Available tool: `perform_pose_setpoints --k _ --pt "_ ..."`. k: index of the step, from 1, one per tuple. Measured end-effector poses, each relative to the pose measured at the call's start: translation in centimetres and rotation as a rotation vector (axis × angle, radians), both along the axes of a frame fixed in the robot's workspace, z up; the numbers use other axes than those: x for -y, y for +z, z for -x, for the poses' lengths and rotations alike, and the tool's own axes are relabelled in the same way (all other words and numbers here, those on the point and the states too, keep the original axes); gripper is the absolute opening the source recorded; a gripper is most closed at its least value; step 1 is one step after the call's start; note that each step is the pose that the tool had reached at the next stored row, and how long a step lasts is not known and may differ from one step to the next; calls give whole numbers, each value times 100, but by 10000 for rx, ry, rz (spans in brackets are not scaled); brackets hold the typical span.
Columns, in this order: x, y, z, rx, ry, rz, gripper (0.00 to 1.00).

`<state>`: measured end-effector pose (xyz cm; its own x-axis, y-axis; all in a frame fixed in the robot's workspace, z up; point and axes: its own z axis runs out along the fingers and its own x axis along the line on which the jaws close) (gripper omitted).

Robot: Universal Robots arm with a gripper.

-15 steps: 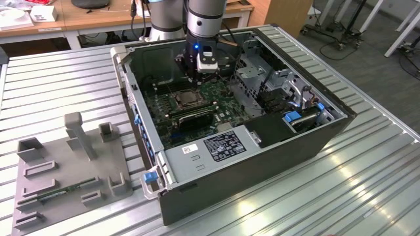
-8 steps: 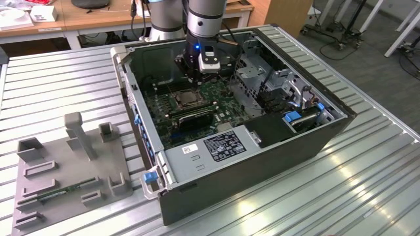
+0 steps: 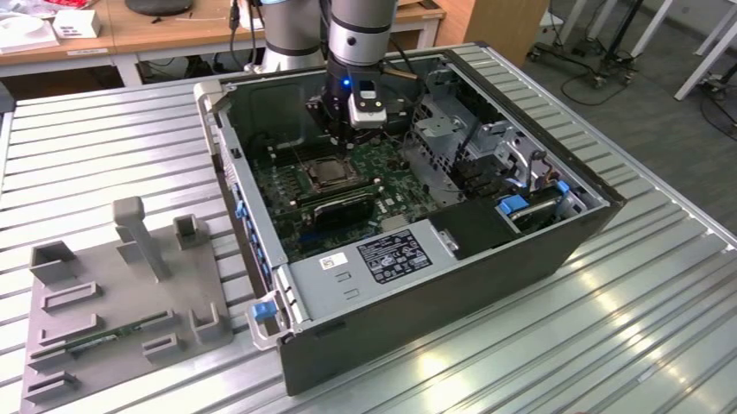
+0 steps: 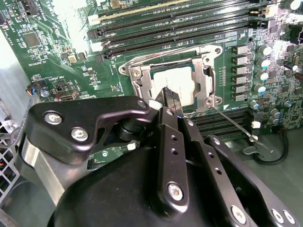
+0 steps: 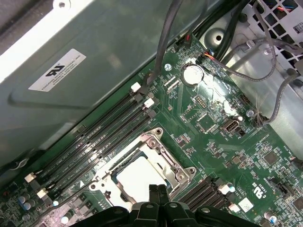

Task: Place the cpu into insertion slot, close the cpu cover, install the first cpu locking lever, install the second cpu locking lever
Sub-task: 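Close the cpu cover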

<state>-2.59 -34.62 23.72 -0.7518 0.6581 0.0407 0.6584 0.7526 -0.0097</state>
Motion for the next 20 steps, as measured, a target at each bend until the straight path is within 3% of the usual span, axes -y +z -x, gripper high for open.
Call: perform_pose_setpoints --k 8,20 --pt "0 0 0 0 100 0 11" --pt "0 0 0 3 1662 0 11"
